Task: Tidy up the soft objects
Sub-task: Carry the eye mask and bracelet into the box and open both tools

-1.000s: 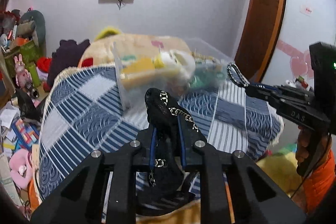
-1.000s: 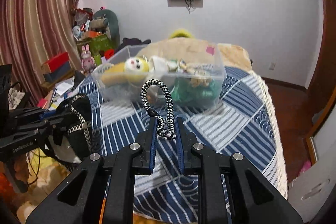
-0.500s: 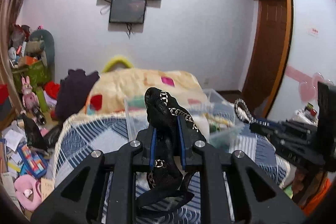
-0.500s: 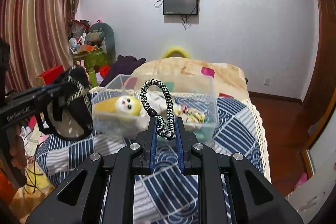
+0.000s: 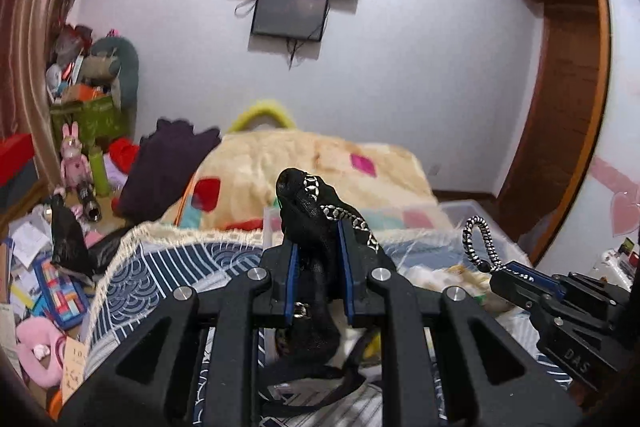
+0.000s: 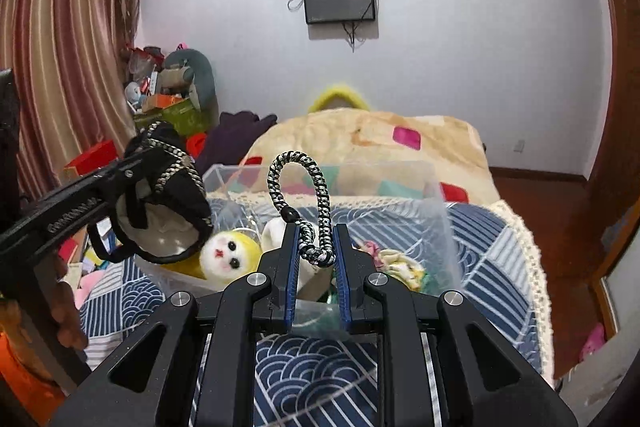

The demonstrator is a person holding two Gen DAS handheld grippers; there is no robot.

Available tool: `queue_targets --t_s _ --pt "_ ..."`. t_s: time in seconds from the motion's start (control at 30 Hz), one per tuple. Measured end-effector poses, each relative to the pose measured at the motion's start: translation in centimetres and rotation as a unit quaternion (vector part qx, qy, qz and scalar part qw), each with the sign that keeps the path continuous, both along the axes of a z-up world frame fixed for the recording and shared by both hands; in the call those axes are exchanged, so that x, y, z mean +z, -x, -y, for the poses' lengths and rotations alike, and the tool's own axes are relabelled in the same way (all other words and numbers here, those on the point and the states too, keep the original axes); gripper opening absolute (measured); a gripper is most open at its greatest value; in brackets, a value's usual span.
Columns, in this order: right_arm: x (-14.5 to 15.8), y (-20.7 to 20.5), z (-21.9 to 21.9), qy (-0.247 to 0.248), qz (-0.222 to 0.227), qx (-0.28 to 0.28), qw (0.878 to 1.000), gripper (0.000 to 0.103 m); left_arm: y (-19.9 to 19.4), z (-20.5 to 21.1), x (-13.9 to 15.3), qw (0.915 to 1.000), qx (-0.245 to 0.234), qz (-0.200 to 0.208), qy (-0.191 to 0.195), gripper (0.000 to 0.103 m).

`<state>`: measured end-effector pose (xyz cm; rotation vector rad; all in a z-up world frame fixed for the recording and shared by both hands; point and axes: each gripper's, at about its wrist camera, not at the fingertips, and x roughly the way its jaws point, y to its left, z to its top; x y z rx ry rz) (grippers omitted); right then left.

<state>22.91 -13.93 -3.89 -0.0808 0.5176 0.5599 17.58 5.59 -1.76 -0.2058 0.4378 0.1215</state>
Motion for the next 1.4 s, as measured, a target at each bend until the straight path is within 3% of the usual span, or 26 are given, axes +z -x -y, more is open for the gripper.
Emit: queue_targets --t_s 0.1,0.23,0.3,0.43,0.47,0.53,0.67,0.97,1.27,1.4 --pt "-1.5 -0.9 -0.9 0.016 -0.017 0.0 1.0 0.015 -0.9 -0.5 -1.7 0.9995 -0.002 -0.032 0.005 0.018" --pt "-2.5 -1.2 -1.2 0.026 -0.03 0.001 0.999 0.017 -0.6 -1.3 -2.6 0.9988 -0.01 -0.044 0.017 0.024" --pt "-2.4 -0.8 -1.1 0.026 -0.029 0.001 0.999 0.022 -0.3 -1.5 -2.5 0.9985 -0.013 -0.049 0.019 0.034" --pt "-2.0 -0.3 -0.5 0.025 -0.027 -0.001 0.999 0.047 0.8 -2.0 -2.5 0.9983 -0.011 -0.053 0.022 0.058" --pt "-1.9 -0.1 -0.4 0.026 -0.023 -0.003 0.999 0.049 1.1 -2.1 -2.5 0.9982 -0.012 -0.054 0.022 0.066" --pt "-1.7 0.3 -0.1 0.03 -0.015 -0.004 0.999 0.049 1.8 -2.2 -2.8 0.9974 -0.022 -0.062 0.028 0.07" --pt "-1.4 1.3 0.3 0.037 -0.007 -0.001 0.999 0.051 3.0 -1.6 -2.9 0.997 -0.033 -0.069 0.014 0.07" --pt "0.9 4.2 2.6 0.023 0.03 -0.009 0.999 0.051 7.7 1.6 0.4 0.9973 -0.062 -0.023 -0.032 0.07" --pt "4.3 7.3 4.9 -0.023 0.073 -0.005 0.997 0.052 12.1 2.6 4.4 0.9965 -0.068 0.043 -0.022 0.073" --pt "5.0 8.3 5.3 -0.035 0.094 -0.005 0.995 0.073 13.6 3.2 5.0 0.9953 -0.063 0.063 -0.037 0.081"
